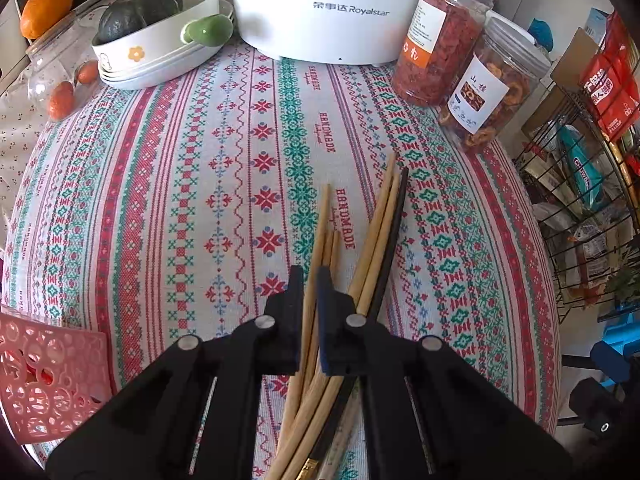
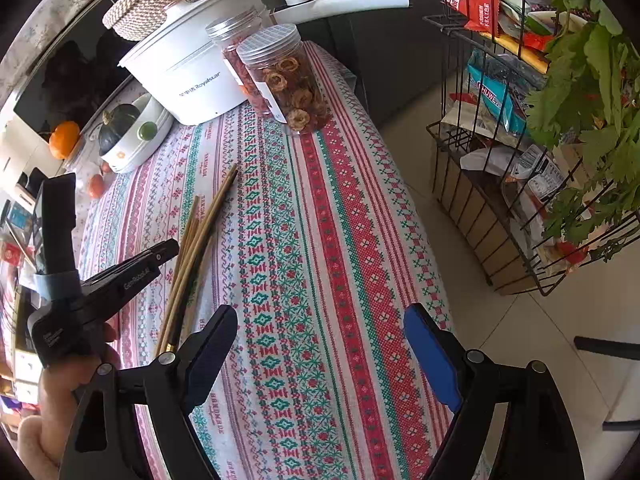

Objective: Organize utensils
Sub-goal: 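Reach the left tool to the wooden chopstick pile and close on one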

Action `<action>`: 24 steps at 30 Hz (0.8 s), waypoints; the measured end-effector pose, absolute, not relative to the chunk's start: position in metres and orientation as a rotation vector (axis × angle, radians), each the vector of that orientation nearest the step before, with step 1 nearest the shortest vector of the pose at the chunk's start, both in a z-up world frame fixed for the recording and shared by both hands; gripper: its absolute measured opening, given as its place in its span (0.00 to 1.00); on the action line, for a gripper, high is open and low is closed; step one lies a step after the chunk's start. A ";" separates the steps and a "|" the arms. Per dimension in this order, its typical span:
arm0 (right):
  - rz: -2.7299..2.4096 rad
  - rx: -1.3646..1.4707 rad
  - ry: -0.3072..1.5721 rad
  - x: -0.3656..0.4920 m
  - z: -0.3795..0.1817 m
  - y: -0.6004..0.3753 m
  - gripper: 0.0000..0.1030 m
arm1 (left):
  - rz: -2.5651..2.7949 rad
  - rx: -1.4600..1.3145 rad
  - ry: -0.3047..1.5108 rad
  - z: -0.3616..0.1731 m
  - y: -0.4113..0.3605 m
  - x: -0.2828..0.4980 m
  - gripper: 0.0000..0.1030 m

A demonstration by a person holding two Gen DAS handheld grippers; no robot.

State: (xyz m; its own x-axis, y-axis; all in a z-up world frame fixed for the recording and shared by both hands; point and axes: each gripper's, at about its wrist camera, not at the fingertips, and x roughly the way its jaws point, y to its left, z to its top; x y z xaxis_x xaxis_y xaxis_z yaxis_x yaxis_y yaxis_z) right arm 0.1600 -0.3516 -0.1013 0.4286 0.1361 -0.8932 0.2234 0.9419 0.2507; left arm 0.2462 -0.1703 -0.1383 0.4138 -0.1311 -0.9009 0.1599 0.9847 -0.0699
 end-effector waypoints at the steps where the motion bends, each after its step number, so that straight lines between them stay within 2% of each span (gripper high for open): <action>1: -0.053 0.364 1.131 0.160 -0.101 -0.353 0.84 | -0.176 0.035 1.134 -0.140 -0.173 0.248 0.06; 14: -0.041 0.366 1.142 0.164 -0.104 -0.350 0.84 | -0.136 0.107 1.169 -0.148 -0.183 0.262 0.08; 24: -0.056 0.335 1.129 0.156 -0.096 -0.343 0.84 | -0.242 0.172 1.051 -0.109 -0.179 0.194 0.07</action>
